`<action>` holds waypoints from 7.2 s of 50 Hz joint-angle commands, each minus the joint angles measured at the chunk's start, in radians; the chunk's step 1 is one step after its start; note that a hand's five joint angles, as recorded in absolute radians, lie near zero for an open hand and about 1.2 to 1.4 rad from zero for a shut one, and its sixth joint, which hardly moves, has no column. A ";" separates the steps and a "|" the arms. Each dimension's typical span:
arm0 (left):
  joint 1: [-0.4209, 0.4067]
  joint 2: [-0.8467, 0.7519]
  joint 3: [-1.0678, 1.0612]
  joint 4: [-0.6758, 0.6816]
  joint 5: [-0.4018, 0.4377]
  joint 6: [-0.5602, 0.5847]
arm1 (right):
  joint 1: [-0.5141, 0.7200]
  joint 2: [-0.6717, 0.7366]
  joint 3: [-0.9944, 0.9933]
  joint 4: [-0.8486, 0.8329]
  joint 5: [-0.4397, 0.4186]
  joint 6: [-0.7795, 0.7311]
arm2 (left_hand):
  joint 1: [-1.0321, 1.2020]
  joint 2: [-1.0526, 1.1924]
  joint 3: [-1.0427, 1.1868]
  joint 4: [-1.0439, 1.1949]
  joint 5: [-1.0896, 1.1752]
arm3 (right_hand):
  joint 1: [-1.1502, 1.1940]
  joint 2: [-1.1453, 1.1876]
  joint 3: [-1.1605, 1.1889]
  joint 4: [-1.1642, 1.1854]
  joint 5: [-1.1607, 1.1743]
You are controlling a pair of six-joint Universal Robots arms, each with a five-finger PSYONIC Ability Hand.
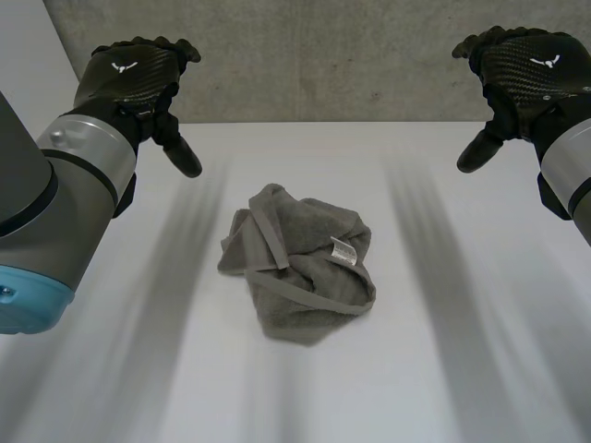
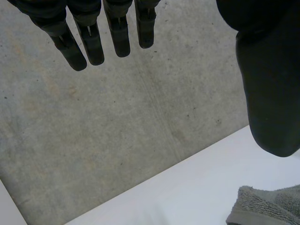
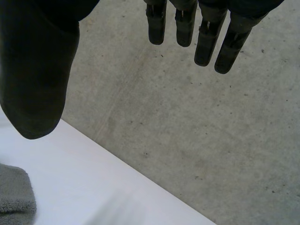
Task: Fold the towel.
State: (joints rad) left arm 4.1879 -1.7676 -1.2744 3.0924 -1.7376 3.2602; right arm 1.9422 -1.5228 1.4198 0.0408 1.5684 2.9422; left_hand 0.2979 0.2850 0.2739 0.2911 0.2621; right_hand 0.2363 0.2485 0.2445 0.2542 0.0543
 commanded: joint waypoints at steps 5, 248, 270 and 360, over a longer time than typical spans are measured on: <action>-0.008 0.008 0.006 0.002 0.004 0.009 | -0.002 0.000 0.004 -0.002 -0.001 0.000 | -0.061 -0.048 -0.037 -0.054 -0.200 | -0.062 -0.074 -0.070 -0.080 -0.054; -0.172 -0.196 -0.760 0.690 0.176 0.642 | -0.019 0.398 0.298 -0.374 -0.007 -0.163 | 0.156 0.169 0.180 0.163 0.017 | 0.788 0.776 0.780 0.770 0.796; -0.006 -0.254 -0.674 0.686 0.147 0.797 | -0.035 0.391 0.306 -0.365 -0.034 -0.198 | 0.711 0.724 0.735 0.718 0.573 | 0.788 0.776 0.780 0.770 0.796; 0.184 0.194 -0.731 0.394 0.225 0.535 | -0.315 0.041 0.062 0.433 -0.401 -0.565 | 1.098 1.111 1.122 1.105 0.960 | 1.160 1.148 1.152 1.142 1.167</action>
State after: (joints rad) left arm 4.3648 -1.4684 -1.9975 3.5316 -1.5393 3.8031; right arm 1.6257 -1.5441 1.4525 0.4736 1.1666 2.4504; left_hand 1.4288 1.4913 1.5438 1.5097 1.4759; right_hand 1.3283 1.3149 1.3380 1.3317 1.1653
